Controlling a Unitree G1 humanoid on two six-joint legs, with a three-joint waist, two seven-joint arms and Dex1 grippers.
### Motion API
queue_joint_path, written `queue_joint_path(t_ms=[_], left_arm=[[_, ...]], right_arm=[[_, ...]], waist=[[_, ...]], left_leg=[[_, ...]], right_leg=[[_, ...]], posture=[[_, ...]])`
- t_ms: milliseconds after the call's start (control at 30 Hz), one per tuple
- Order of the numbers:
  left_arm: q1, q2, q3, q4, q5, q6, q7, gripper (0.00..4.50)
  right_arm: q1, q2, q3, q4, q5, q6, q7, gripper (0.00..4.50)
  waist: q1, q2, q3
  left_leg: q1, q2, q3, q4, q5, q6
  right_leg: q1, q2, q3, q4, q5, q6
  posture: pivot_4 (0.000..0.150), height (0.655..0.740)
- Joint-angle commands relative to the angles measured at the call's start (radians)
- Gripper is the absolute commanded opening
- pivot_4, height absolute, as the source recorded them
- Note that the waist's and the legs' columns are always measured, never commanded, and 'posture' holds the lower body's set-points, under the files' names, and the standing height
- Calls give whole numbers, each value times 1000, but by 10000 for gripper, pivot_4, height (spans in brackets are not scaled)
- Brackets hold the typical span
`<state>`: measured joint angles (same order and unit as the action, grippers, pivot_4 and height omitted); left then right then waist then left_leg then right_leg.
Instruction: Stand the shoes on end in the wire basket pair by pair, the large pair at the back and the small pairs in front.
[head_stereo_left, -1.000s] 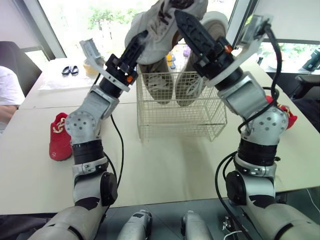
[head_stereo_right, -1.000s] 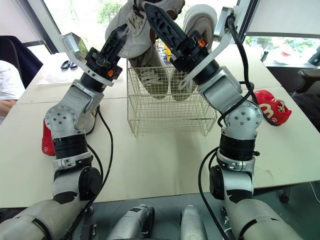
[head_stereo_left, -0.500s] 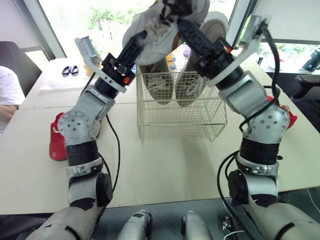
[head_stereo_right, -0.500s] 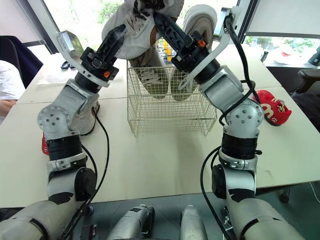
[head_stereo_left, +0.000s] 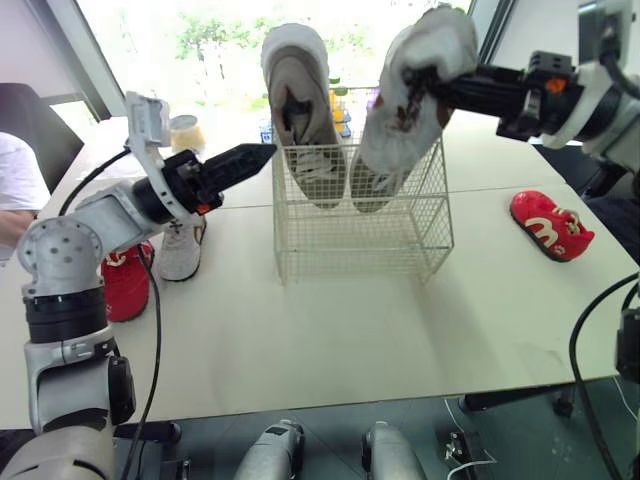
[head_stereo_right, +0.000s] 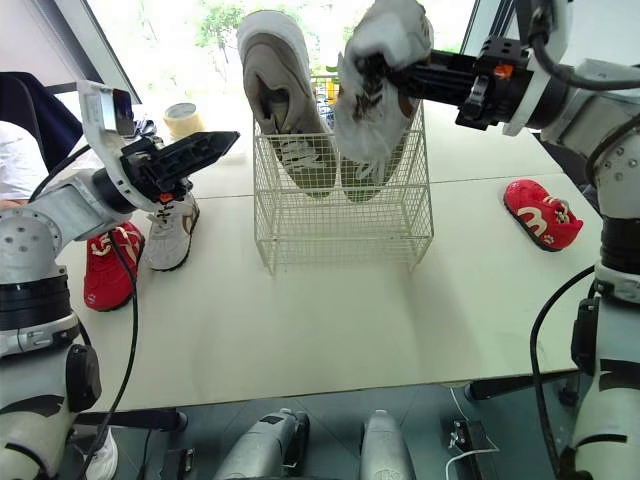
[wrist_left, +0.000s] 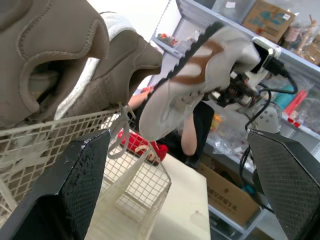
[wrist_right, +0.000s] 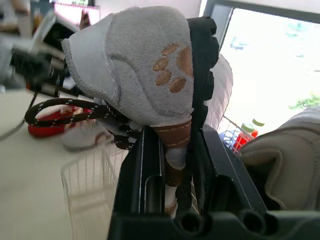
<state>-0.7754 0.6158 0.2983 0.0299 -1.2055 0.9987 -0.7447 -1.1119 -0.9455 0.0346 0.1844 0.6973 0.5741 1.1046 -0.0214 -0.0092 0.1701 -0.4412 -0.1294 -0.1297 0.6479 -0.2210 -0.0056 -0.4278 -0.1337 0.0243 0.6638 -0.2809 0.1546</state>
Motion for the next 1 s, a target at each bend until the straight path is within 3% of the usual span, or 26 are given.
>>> queue_joint_path(t_ms=[33,300,633,667,700,867,900,1000], left_arm=[[7,3,15,-32,11,-24,-35,44581],[22,-26,19,-64,21,-33,-13,44581],[50,-22,34,-115,-8,-9,26,44581],[48,-19,33,-113,-7,-8,27,45000],[46,-17,33,-111,-5,-7,27,45000],[42,-16,34,-101,11,-23,29,45000],[42,-17,36,-101,11,-26,33,45000],[47,-16,41,-107,11,-28,38,45000]], right_arm=[[-62,13,32,109,-143,-166,129,2753],[-88,114,69,412,-349,-414,240,2753],[-83,170,36,605,-424,-477,275,2753],[-72,171,28,593,-418,-467,279,13028],[-64,172,21,583,-415,-462,282,16272],[-11,165,-20,494,-411,-431,248,41994],[9,156,-31,459,-412,-428,237,44683],[68,127,-74,336,-398,-390,202,44683]], waist=[[-1,0,0],[3,0,1],[1,0,1],[0,0,1],[0,0,1],[2,0,1],[3,0,1],[4,0,1]], left_leg=[[0,0,0,0,0,0],[0,0,0,1,0,0],[0,0,-1,0,0,0],[0,0,-1,0,0,0],[0,0,-1,0,0,-1],[0,0,-1,1,0,0],[0,0,-1,1,0,-1],[0,0,-1,1,0,-1]], right_leg=[[0,0,0,0,0,0],[0,0,0,0,0,0],[0,0,0,0,0,0],[0,0,0,0,0,0],[0,0,0,0,0,0],[0,0,0,0,0,0],[0,0,0,0,0,0],[0,0,0,0,0,0]], posture=[[1500,7400],[1500,7400],[1500,7400],[1500,7400],[1500,7400],[1500,7400],[1500,7400],[1500,7400]])
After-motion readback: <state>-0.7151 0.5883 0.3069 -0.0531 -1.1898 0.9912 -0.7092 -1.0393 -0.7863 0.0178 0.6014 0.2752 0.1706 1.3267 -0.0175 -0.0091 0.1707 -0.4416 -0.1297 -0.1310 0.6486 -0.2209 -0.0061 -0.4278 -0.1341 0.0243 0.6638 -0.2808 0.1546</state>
